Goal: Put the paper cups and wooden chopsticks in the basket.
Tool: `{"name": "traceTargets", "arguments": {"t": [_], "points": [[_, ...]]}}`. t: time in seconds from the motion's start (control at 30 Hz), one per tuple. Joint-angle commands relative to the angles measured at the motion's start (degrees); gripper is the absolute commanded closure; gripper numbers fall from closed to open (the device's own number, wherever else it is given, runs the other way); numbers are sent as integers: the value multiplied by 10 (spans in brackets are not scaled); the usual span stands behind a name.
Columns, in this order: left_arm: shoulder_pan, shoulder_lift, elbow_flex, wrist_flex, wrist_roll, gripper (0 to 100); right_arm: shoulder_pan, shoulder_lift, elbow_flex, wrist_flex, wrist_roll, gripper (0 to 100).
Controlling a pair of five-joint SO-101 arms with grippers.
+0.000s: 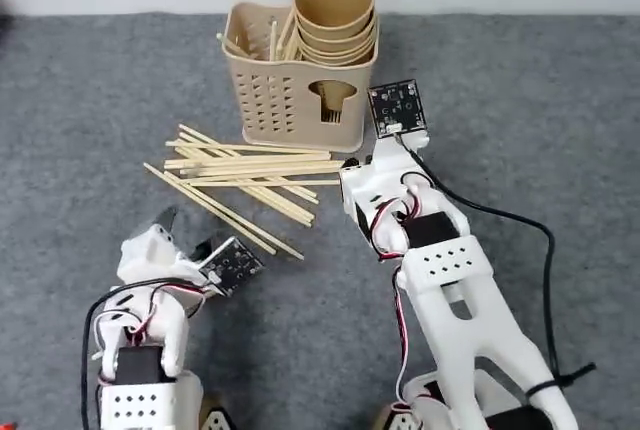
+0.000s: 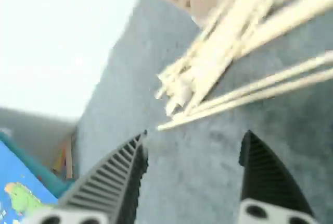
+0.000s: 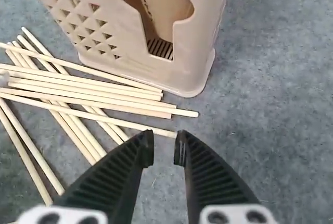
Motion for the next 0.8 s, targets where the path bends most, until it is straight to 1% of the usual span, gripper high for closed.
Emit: {"name": "traceTargets", "arguments": {"t": [0.0,0.07,0.23,0.33,0.43,0.6,0.67,0.77], "points": [[40,-25,-3,-13,-4,728,5,-26,-4,-14,-4,912],[46,-30,-3,2,-4,728,5,-26,-4,-14,-4,912],[34,-33,-12,96,-4,747,5,-27,-4,-14,-4,912],[18,-29,-45,178,-2,767,6,-27,-4,-10,-4,912],[18,-28,-96,270,-1,768,12,-27,0,-8,-4,912],[21,-22,-176,429,-4,768,62,-26,39,-11,-7,912],[21,2,-208,484,-4,768,83,-27,57,-14,-25,912],[22,86,-258,485,-4,768,111,-27,82,-14,-51,912]]}}
